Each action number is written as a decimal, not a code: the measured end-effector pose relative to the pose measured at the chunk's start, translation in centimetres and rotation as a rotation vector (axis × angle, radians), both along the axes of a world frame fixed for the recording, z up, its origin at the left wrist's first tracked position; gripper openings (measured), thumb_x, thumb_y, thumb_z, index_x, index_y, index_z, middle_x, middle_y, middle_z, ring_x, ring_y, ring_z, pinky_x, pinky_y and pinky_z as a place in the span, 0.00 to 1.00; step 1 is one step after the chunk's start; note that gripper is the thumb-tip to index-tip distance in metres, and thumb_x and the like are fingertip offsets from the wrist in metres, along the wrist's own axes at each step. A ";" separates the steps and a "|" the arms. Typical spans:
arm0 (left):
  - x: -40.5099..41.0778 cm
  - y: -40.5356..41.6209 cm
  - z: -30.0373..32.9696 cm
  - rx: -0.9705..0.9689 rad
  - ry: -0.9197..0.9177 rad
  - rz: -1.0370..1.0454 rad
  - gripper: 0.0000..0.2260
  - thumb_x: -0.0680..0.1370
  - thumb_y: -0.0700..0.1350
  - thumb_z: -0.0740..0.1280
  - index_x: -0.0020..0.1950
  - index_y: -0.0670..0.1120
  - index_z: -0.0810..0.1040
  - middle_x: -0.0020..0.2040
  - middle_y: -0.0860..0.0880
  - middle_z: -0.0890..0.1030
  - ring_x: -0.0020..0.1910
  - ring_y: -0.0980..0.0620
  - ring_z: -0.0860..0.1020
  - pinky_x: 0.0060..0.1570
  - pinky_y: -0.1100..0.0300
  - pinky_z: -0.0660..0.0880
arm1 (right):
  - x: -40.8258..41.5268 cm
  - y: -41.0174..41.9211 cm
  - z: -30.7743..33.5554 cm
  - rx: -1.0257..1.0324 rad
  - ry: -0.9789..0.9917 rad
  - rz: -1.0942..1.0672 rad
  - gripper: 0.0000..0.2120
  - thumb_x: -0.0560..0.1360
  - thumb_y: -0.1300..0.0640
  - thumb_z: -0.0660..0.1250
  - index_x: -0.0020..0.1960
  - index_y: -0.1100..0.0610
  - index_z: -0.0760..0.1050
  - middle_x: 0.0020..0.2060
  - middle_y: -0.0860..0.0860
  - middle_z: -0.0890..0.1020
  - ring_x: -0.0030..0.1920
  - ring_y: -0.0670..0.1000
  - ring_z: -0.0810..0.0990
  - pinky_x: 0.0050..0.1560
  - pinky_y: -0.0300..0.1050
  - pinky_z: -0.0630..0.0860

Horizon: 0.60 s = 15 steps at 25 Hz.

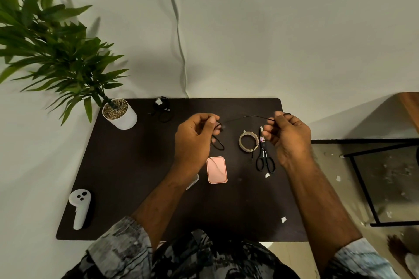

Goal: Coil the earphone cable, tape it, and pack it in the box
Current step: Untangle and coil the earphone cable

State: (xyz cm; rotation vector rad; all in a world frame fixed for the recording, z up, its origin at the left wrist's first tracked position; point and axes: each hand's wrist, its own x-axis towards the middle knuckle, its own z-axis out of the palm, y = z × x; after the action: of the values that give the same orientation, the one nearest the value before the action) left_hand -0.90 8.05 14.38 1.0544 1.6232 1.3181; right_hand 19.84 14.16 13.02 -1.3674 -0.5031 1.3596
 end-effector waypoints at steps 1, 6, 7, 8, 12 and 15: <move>-0.1 0.1 0.0 0.032 0.002 0.039 0.07 0.84 0.43 0.64 0.55 0.44 0.82 0.47 0.50 0.86 0.47 0.55 0.85 0.43 0.64 0.80 | 0.1 0.1 0.0 -0.013 0.030 -0.024 0.05 0.84 0.61 0.67 0.49 0.59 0.78 0.35 0.54 0.82 0.31 0.50 0.82 0.31 0.42 0.82; -0.5 0.0 -0.3 0.107 -0.137 0.340 0.09 0.86 0.42 0.57 0.55 0.43 0.78 0.44 0.43 0.83 0.45 0.49 0.84 0.49 0.58 0.82 | 0.8 0.5 0.1 -0.019 0.307 -0.226 0.07 0.85 0.64 0.61 0.52 0.59 0.77 0.32 0.51 0.75 0.27 0.48 0.77 0.34 0.43 0.83; -0.7 0.0 -0.6 0.092 -0.176 0.392 0.09 0.86 0.43 0.57 0.56 0.45 0.77 0.41 0.44 0.82 0.43 0.48 0.83 0.49 0.55 0.82 | 1.1 0.6 0.1 -0.015 0.386 -0.267 0.08 0.86 0.64 0.59 0.53 0.58 0.76 0.31 0.50 0.73 0.25 0.47 0.76 0.33 0.42 0.82; -1.0 0.0 -0.8 0.066 -0.218 0.439 0.09 0.86 0.44 0.58 0.57 0.45 0.77 0.39 0.46 0.80 0.41 0.49 0.82 0.48 0.54 0.82 | 1.3 0.7 0.2 -0.009 0.456 -0.299 0.09 0.86 0.65 0.57 0.54 0.58 0.75 0.30 0.49 0.72 0.24 0.47 0.74 0.32 0.40 0.80; -2.3 -0.2 -1.8 -0.123 -0.390 0.629 0.08 0.85 0.45 0.61 0.61 0.45 0.77 0.39 0.50 0.75 0.33 0.55 0.75 0.34 0.58 0.78 | 2.4 1.0 0.6 0.057 0.566 -0.343 0.10 0.86 0.64 0.54 0.55 0.57 0.74 0.30 0.48 0.69 0.22 0.45 0.67 0.23 0.36 0.68; -3.5 -0.6 -3.2 -0.225 -0.501 0.733 0.06 0.84 0.44 0.63 0.57 0.46 0.78 0.38 0.50 0.75 0.29 0.56 0.70 0.28 0.60 0.70 | 2.9 1.2 1.4 0.148 0.540 -0.351 0.10 0.86 0.62 0.54 0.55 0.55 0.73 0.28 0.47 0.69 0.23 0.44 0.65 0.21 0.36 0.63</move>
State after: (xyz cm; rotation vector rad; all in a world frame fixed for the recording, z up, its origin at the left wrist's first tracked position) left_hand -4.39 7.48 11.16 -0.0551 1.7529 1.6300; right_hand 22.73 15.36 14.44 -0.8654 0.0028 1.2990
